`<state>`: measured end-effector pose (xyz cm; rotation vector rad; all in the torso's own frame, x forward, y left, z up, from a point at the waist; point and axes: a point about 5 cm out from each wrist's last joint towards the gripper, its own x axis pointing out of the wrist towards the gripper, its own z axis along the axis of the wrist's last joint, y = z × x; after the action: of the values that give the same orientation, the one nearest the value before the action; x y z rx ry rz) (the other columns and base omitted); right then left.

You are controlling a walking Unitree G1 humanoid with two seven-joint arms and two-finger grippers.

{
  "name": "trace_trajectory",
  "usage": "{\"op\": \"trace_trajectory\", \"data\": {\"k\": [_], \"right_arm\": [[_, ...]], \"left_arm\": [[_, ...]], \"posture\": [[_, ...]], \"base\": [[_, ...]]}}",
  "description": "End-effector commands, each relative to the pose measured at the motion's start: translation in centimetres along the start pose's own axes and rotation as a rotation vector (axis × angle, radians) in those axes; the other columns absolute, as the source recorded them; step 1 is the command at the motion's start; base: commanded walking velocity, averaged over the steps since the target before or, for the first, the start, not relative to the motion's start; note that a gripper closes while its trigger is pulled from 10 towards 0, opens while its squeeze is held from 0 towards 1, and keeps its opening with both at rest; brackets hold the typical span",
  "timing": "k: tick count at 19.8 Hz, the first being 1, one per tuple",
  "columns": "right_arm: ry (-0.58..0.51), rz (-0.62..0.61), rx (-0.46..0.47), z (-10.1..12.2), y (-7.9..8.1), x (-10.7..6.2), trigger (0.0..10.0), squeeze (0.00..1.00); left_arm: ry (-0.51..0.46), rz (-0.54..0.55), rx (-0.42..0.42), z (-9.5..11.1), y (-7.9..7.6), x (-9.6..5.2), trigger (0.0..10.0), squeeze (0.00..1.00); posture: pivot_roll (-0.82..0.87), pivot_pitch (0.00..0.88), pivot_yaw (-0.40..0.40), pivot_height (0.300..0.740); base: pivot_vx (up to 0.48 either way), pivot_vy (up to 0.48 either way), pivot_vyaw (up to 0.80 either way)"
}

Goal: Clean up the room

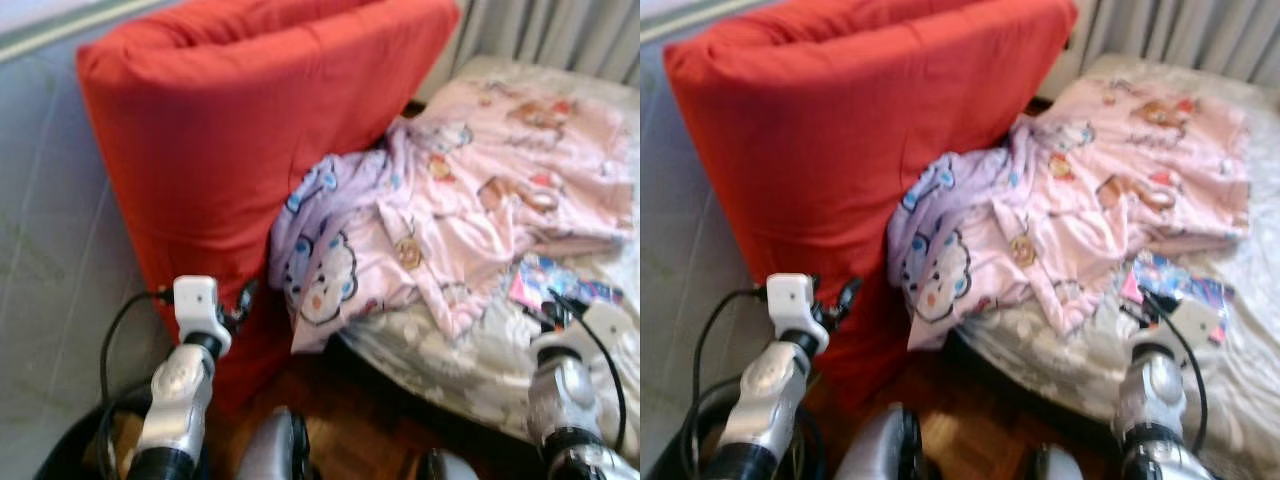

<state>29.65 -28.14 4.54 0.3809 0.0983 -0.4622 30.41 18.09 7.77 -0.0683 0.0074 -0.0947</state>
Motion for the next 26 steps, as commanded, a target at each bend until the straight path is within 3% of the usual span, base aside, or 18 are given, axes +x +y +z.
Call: {"op": "trace_trajectory", "data": {"k": [1, 12, 17, 26], "right_arm": [[0.004, -0.007, -0.005, -0.06, -0.25, -0.07, 10.0, 0.00], [0.008, -0.013, 0.023, -0.35, -0.14, -0.18, 10.0, 0.00], [0.016, -0.013, 0.025, -0.50, -0.08, -0.22, 10.0, 0.00], [0.024, -0.009, 0.025, -0.76, 0.01, -0.33, 10.0, 0.00]], "left_arm": [[0.000, -0.006, -0.002, 0.06, -0.20, 0.01, 10.0, 0.00], [-0.003, -0.006, -0.001, 0.14, -0.20, -0.06, 10.0, 0.00], [-0.005, -0.020, 0.016, 0.16, -0.38, -0.13, 10.0, 0.00], [-0.008, -0.016, 0.018, 0.20, -0.36, -0.26, 10.0, 0.00]], "posture": [[0.08, 0.080, 0.035, 0.635], [0.09, 0.088, 0.034, 0.635], [0.09, 0.093, 0.036, 0.635], [0.09, 0.098, 0.035, 0.635]], "base": [[0.330, 0.000, 0.48], [0.356, 0.000, 0.13], [0.000, 0.000, 0.00], [0.000, -0.465, 0.00]]}}
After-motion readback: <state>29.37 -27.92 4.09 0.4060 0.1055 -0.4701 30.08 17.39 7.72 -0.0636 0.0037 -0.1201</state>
